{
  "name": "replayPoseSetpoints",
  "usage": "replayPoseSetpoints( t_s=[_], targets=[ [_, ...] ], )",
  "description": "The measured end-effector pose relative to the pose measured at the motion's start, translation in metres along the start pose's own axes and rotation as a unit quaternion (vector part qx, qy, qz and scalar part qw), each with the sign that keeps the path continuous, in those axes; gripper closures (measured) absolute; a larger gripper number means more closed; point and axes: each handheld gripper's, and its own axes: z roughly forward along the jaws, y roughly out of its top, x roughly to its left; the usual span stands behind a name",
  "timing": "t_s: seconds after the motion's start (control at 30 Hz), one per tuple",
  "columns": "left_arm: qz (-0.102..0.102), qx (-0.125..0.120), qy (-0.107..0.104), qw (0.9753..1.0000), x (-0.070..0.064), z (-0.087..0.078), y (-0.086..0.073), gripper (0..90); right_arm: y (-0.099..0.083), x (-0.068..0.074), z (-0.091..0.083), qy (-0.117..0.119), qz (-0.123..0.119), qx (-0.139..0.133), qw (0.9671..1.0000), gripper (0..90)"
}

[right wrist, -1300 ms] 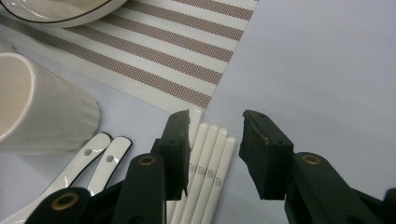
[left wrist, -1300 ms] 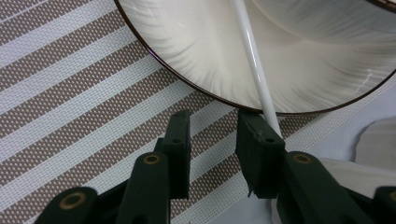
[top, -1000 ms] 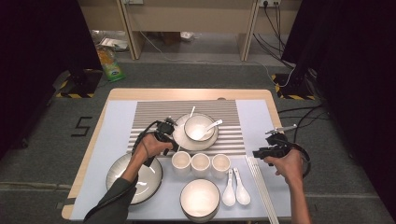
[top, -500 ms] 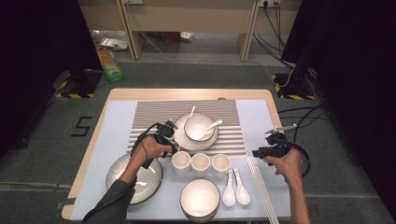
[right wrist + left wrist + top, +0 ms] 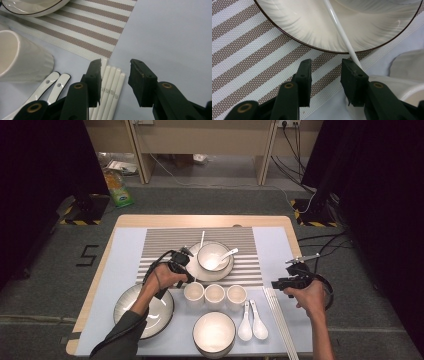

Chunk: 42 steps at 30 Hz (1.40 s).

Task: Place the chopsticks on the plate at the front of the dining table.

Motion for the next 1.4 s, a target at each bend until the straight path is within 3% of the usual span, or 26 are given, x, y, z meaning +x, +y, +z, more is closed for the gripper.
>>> replayPoseSetpoints(
  t_s=[0.43,0.73,1.2,1.4],
  targets=[
    [-0.011,-0.018,0.009,0.9997,0.013,-0.012,-0.005,56.8,-0.003,0.0,-0.003,-0.002,-0.001,0.009,1.0,61.4],
    [-0.012,-0.036,0.018,0.9991,0.015,-0.019,-0.009,46.7,-0.007,0.002,-0.007,-0.008,-0.004,0.023,0.9997,62.5],
    [-0.022,-0.052,0.04,0.9976,0.02,-0.028,-0.013,25.9,-0.018,0.007,0.0,-0.03,-0.022,0.081,0.996,65.1],
    [-0.022,-0.054,0.038,0.9976,0.022,-0.029,-0.015,23.8,-0.022,0.01,0.002,-0.033,-0.028,0.099,0.9941,65.7]
  ],
)
